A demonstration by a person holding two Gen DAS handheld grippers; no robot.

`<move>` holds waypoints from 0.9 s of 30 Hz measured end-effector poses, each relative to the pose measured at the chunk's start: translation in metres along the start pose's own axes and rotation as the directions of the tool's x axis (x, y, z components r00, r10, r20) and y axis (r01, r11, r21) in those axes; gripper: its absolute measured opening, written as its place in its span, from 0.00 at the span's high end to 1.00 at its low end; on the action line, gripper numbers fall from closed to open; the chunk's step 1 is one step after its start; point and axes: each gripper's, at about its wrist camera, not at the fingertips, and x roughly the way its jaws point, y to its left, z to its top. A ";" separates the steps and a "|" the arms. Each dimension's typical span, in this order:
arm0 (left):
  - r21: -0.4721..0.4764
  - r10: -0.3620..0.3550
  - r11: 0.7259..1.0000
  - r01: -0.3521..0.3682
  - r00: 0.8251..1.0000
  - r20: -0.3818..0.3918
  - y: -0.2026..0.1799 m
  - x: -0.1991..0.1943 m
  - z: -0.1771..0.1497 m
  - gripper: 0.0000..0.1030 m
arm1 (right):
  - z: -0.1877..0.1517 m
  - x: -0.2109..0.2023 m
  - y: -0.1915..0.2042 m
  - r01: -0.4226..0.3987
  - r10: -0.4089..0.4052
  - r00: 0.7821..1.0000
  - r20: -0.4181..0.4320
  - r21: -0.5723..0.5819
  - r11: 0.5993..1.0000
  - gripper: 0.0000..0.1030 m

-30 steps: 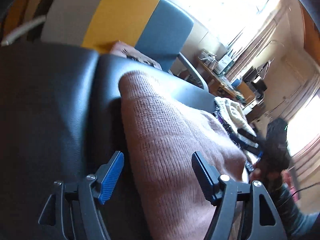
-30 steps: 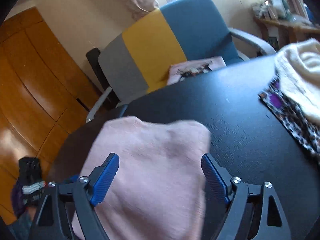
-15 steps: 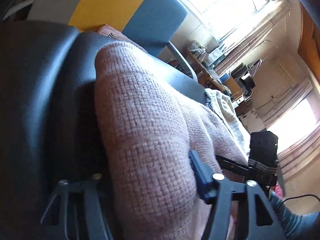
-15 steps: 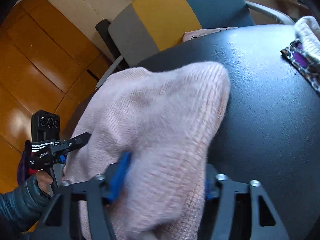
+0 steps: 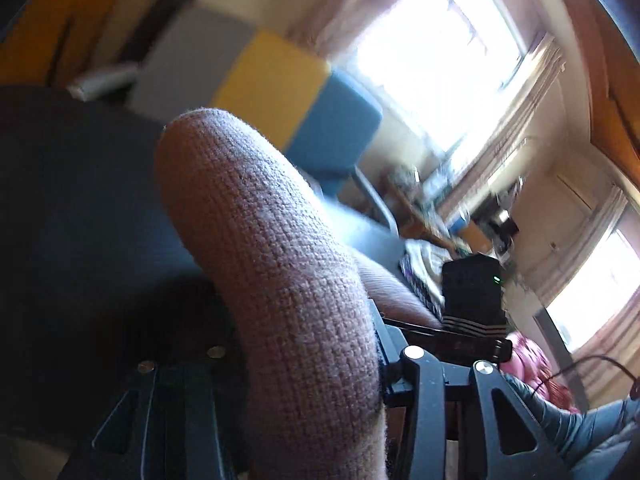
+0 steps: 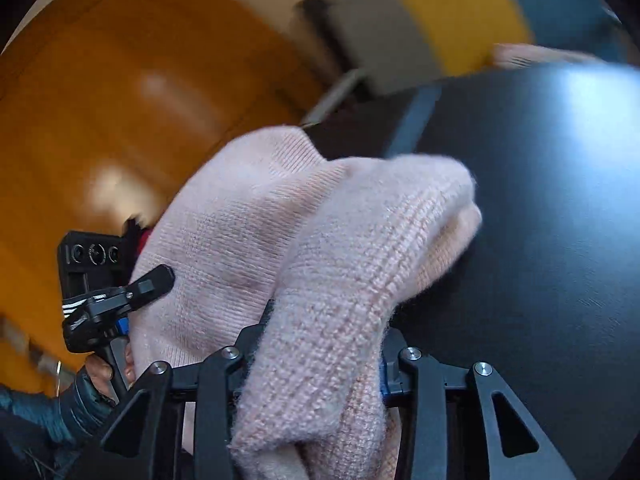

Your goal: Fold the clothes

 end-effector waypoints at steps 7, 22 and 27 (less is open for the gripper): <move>-0.025 0.202 0.977 -0.211 0.889 0.411 0.007 -0.190 0.026 0.57 | 0.094 0.087 0.180 -0.236 0.224 0.972 -0.075 -0.334 0.913 0.62; -0.681 0.739 0.620 -0.391 0.583 0.338 0.180 -0.377 0.006 0.55 | 0.143 0.339 0.425 -0.362 0.194 0.921 -0.338 -0.559 0.746 0.50; -0.680 0.734 0.628 -0.379 0.578 0.355 0.182 -0.373 0.011 0.52 | 0.147 0.332 0.418 -0.281 0.164 0.956 -0.244 -0.595 0.753 0.33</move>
